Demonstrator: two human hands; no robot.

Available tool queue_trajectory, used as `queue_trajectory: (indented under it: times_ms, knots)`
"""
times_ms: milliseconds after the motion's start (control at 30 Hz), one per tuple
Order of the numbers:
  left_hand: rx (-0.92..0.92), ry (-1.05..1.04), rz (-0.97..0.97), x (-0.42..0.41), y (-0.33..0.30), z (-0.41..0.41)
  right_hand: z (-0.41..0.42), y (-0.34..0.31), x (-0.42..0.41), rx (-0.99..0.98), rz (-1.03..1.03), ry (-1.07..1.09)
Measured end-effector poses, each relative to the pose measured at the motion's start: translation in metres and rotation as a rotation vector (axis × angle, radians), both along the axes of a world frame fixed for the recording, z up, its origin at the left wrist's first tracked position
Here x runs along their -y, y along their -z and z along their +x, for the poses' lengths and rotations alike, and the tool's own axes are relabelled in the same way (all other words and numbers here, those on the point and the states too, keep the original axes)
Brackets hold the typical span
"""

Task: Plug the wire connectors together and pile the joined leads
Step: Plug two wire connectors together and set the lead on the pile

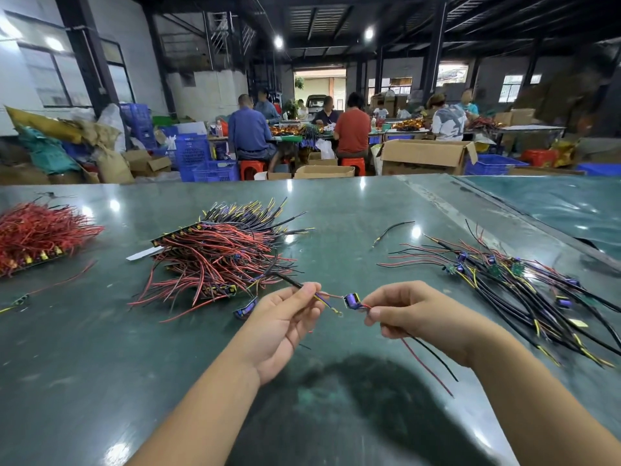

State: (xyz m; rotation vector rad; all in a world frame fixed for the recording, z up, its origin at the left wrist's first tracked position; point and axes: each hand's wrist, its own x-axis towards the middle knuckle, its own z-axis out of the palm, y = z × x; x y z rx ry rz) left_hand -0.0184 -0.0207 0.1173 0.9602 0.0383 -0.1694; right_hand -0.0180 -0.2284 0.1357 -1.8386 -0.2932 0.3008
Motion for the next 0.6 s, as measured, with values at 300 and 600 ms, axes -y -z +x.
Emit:
queue_trajectory:
  times_ms: [300, 600]
  knots:
    - [0.007, 0.069, -0.152, 0.019, 0.0, -0.002, -0.001, 0.005, -0.022, 0.334, -0.492, 0.581]
    - [0.224, -0.233, -0.252, 0.026, 0.005, 0.0, -0.015, 0.022, -0.059, 0.505, -0.359, 0.882]
